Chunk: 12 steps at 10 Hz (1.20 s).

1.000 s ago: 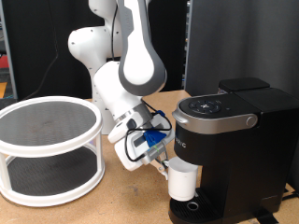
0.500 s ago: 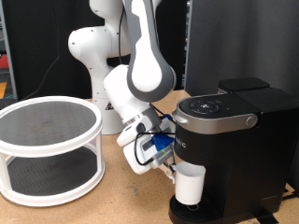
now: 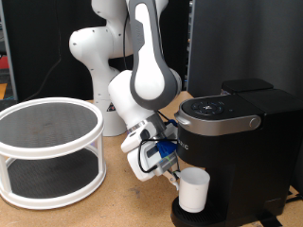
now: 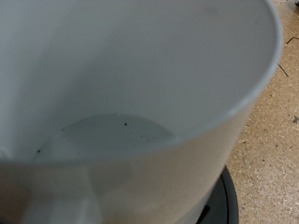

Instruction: Make a cup of coffee with the keurig machine

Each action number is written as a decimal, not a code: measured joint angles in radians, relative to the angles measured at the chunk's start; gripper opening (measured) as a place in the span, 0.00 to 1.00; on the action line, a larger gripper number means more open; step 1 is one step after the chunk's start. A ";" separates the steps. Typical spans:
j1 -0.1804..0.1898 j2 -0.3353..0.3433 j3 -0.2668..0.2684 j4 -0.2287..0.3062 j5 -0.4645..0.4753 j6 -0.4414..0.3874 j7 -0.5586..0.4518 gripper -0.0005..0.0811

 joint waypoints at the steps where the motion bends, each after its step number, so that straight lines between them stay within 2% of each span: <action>1: 0.000 0.006 0.000 0.003 0.003 0.000 0.000 0.09; 2: 0.000 0.007 0.000 0.003 0.003 0.000 0.000 0.09; 3: -0.001 0.007 0.000 0.003 0.003 0.000 0.000 0.32; 4: -0.002 0.005 -0.001 0.002 0.003 -0.001 0.000 0.32; 5: -0.006 -0.001 -0.001 -0.003 -0.008 -0.003 0.007 0.56; 7: -0.020 -0.031 -0.002 -0.034 -0.097 -0.005 0.068 0.89; 8: -0.031 -0.058 -0.004 -0.061 -0.167 -0.007 0.120 0.89; 9: -0.044 -0.090 -0.007 -0.093 -0.249 -0.013 0.182 0.98; 11: -0.069 -0.163 -0.025 -0.157 -0.398 -0.042 0.292 0.99; 12: -0.081 -0.202 -0.036 -0.185 -0.444 -0.056 0.319 0.99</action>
